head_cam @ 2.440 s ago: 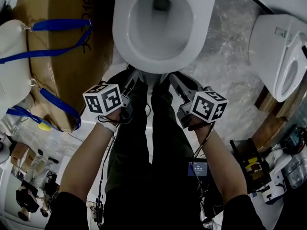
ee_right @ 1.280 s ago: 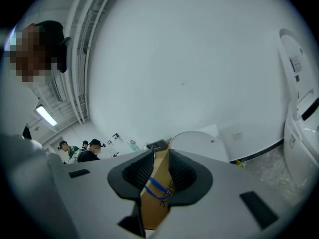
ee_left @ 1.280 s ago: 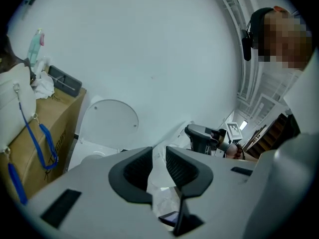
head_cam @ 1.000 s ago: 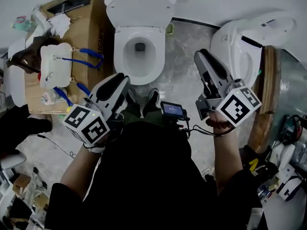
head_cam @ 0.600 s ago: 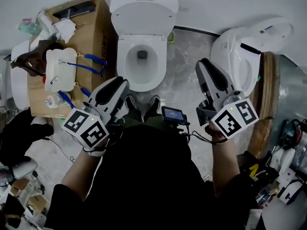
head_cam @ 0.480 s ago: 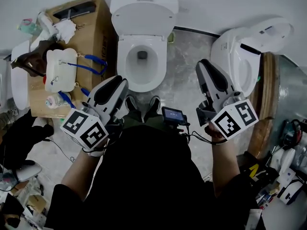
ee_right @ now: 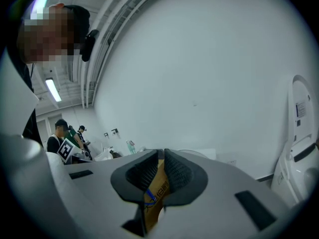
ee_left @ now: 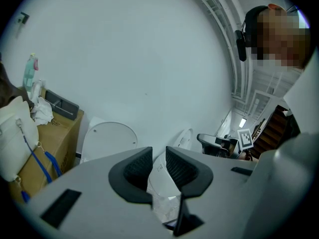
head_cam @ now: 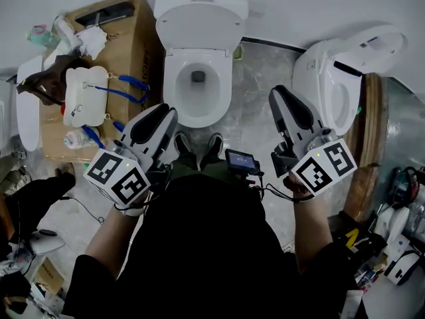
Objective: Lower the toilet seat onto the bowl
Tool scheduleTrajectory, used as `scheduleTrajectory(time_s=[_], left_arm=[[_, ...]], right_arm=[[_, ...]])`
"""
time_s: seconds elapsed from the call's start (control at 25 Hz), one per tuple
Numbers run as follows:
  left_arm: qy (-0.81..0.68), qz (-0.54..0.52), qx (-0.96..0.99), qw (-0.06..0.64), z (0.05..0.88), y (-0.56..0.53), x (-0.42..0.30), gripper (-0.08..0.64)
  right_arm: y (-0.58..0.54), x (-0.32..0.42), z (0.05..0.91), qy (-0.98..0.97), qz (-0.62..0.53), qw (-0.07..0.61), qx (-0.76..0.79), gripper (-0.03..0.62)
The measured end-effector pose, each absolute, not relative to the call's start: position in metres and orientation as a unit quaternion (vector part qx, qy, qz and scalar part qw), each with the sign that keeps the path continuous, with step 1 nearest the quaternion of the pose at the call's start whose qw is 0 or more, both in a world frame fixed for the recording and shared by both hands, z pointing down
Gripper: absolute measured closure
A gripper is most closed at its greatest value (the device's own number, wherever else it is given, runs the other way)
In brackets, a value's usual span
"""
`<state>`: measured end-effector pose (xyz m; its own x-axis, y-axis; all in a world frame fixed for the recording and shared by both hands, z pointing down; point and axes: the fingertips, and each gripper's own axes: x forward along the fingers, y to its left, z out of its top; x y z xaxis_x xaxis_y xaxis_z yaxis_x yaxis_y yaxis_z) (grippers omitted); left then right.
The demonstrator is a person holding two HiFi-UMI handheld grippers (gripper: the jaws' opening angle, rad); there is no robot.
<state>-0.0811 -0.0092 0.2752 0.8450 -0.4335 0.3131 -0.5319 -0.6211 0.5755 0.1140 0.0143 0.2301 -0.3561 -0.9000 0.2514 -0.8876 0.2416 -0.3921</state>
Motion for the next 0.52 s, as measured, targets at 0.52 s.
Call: scheduleTrajectory(time_s=[0.52], left_arm=[[-0.277, 0.076, 0.895, 0.343, 0.281, -0.0017, -0.0771, 0.466]], right_arm=[[0.0208, 0.1129, 0.2367, 0.796, -0.243, 0.006, -0.554, 0.532]])
